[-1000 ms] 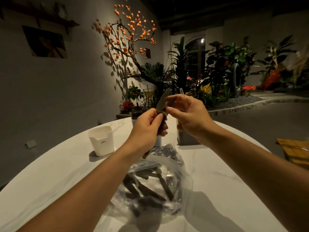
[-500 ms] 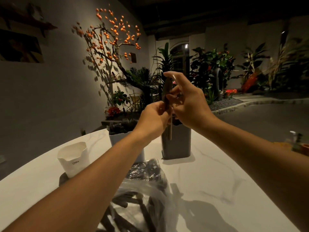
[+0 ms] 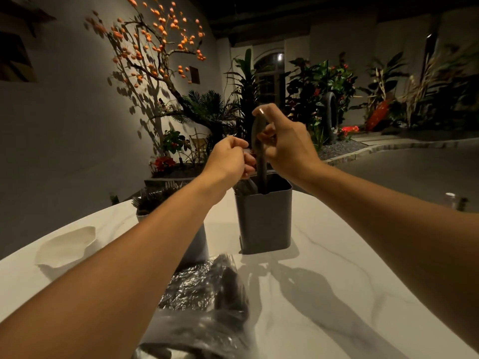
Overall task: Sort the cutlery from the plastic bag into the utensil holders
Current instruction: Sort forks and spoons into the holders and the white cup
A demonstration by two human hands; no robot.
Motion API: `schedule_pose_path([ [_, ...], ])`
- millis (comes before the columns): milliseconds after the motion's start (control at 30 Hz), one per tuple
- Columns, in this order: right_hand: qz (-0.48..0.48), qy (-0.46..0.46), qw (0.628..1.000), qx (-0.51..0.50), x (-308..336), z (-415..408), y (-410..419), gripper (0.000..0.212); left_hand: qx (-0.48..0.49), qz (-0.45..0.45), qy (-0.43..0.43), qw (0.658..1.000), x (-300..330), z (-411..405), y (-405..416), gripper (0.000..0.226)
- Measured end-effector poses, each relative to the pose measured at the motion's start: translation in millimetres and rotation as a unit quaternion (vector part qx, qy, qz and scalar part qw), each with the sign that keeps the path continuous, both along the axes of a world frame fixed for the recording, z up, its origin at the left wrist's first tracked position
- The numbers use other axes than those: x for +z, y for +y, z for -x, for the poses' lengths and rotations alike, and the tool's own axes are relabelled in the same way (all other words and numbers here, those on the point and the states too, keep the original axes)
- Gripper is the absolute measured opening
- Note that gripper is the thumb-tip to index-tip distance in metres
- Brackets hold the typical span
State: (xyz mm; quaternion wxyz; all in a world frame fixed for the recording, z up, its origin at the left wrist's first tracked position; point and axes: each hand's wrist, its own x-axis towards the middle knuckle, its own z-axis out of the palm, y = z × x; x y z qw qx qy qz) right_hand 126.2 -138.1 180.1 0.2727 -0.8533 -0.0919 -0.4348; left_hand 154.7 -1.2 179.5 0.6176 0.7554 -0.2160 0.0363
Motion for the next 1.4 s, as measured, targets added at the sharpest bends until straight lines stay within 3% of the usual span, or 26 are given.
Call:
schedule_pose_path([
  [167,0.047,0.125,0.990,-0.043,-29.7,-18.2,1.5,0.047,0.040,-0.059,-0.017,0.997,-19.7,-14.5,5.2,0.024],
  [333,0.051,0.179,0.981,-0.050,-23.0,-11.3,22.8,0.015,0.038,-0.046,-0.069,0.996,-22.2,-7.7,23.6,0.016],
  [467,0.102,0.256,0.961,-0.039,-16.3,3.3,51.6,0.016,0.052,-0.063,-0.114,0.990,-16.4,7.5,45.9,0.022],
  [567,0.118,0.261,0.958,-0.016,-10.8,15.2,73.3,0.017,0.091,-0.088,-0.144,0.981,-15.9,18.4,70.8,0.011],
  [800,0.212,0.257,0.943,0.013,-6.0,38.4,137.3,0.024,0.117,-0.104,-0.086,0.984,-22.6,42.8,142.4,0.007],
  [900,0.160,0.286,0.940,0.093,-7.7,39.9,164.7,0.018,0.149,-0.076,-0.071,0.983,-25.0,50.6,181.3,0.013],
  [1033,0.009,0.343,0.919,0.194,-11.0,40.9,194.1,0.028,0.216,-0.015,-0.035,0.976,-34.6,57.9,234.1,0.014],
  [1167,-0.118,0.298,0.919,0.228,-18.0,41.3,224.3,0.016,0.254,-0.012,0.007,0.967,-49.3,63.2,271.6,0.010],
  [1267,-0.128,0.233,0.942,0.203,-22.5,33.4,252.1,0.007,0.267,-0.049,0.006,0.962,-56.2,63.1,290.2,0.011],
  [1400,-0.094,0.166,0.966,0.172,-23.2,21.7,283.8,0.011,0.286,-0.073,-0.005,0.955,-58.2,59.6,310.5,0.017],
])
